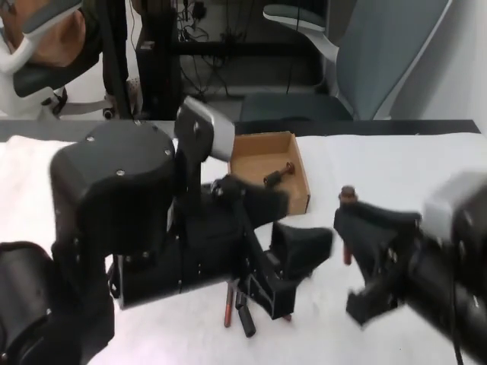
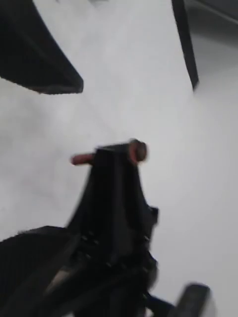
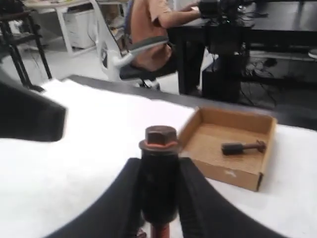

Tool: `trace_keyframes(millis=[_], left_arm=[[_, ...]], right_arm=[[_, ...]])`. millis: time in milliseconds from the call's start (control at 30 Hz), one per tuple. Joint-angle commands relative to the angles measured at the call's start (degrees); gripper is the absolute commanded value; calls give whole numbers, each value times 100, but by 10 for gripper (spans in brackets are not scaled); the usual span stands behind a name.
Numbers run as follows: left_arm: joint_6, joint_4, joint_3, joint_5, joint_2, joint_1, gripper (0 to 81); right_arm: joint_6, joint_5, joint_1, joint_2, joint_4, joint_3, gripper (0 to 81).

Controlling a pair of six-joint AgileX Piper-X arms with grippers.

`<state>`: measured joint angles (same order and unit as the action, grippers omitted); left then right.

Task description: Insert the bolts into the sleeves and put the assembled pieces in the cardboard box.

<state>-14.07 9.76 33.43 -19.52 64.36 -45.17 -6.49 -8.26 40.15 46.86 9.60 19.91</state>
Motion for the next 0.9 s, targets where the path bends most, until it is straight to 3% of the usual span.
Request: trace_keyframes(millis=[0,200,267,467,667,733,767,867], left_arm=[[-8,-845,14,829,-33,81,700],[-252,-1641,104,1843,266,326,700],[-266,-1783,235,1856,557,494,700],[-98,-2498,828,1809,1794,968,589],[120,-2698,1195,1518,2781,983,589],[128,-2546,1215,1515,2921,945,589],[151,-2474,1212,1514,2959,922,589],[165,-2350,1212,1514,2964,920,589]], right_arm=[[184,339,-369,471,-960,807,6],[523,545,-869,2257,-2231,2666,6],[542,615,-1026,2955,-2584,3346,6],[693,603,-1357,4800,-3120,5090,6],[854,629,-1612,6291,-3290,6468,0],[855,946,-1686,6661,-3332,6801,91],[839,1184,-1720,6829,-3420,6973,189],[777,1211,-1736,7087,-3616,7263,602]])
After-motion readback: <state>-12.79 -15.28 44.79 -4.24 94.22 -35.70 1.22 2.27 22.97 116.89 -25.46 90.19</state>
